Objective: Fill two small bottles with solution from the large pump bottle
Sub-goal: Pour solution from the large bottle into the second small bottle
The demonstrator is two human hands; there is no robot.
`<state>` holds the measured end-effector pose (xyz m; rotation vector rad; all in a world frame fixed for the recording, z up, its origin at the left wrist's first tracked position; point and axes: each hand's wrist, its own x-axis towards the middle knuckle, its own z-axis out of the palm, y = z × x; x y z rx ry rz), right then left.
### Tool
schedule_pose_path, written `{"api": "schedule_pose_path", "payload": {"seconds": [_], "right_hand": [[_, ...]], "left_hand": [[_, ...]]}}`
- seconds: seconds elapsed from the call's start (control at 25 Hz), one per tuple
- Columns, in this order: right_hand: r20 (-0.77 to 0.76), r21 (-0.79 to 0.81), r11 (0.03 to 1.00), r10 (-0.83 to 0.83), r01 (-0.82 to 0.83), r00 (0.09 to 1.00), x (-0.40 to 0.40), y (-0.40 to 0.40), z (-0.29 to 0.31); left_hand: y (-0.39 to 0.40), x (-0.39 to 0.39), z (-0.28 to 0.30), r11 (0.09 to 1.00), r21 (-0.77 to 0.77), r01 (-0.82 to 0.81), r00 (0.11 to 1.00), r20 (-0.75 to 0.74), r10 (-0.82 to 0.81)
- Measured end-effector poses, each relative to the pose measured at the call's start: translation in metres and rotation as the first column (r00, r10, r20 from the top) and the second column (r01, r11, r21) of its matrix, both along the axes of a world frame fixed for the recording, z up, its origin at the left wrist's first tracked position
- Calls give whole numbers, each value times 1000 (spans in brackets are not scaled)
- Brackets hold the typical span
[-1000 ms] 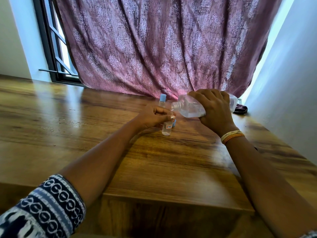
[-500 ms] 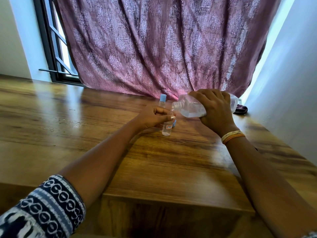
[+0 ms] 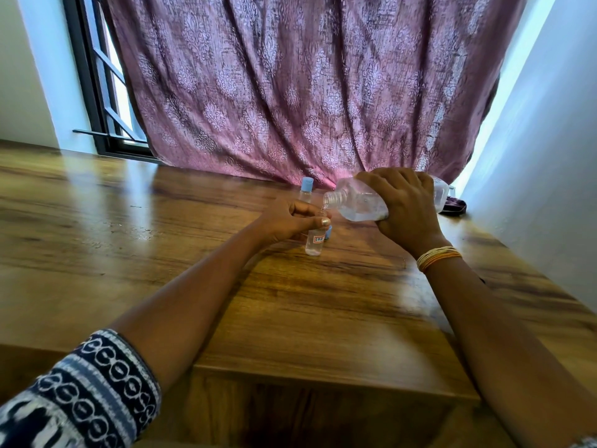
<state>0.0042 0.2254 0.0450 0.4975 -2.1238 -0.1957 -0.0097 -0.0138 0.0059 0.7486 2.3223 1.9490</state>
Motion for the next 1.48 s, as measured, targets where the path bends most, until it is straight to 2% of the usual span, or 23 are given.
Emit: {"api": "schedule_pose_path", "payload": {"seconds": [0.6,0.72,0.88,1.0,1.2,1.32,1.48], "right_hand": [[45,-15,1000,13,-13,999,1,0,0],[130,-79,996,58,-48,990,3,-2,-2],[236,-229,965,185,-131,954,5,-6,-4],[256,-443,872,344,-206,904,4,-6,-5],[118,-694,670,466,-263,877,3,1,0],[87,-863,467,513,-193,854,0,7,-3],[128,-965,259,633,-52,763,-2,16,-8]], "left_hand": [[-1,1,0,1000,-2,12,999,34,-12],[0,-1,-4,999,40,32,993,114,-36],[0,0,-4,998,-17,67,994,87,-65],[0,0,-5,998,-8,64,992,106,-63],[1,-1,-5,997,-19,69,992,107,-66],[1,-3,-7,997,-35,68,993,101,-64],[1,-2,-6,997,-25,75,992,105,-72]]}}
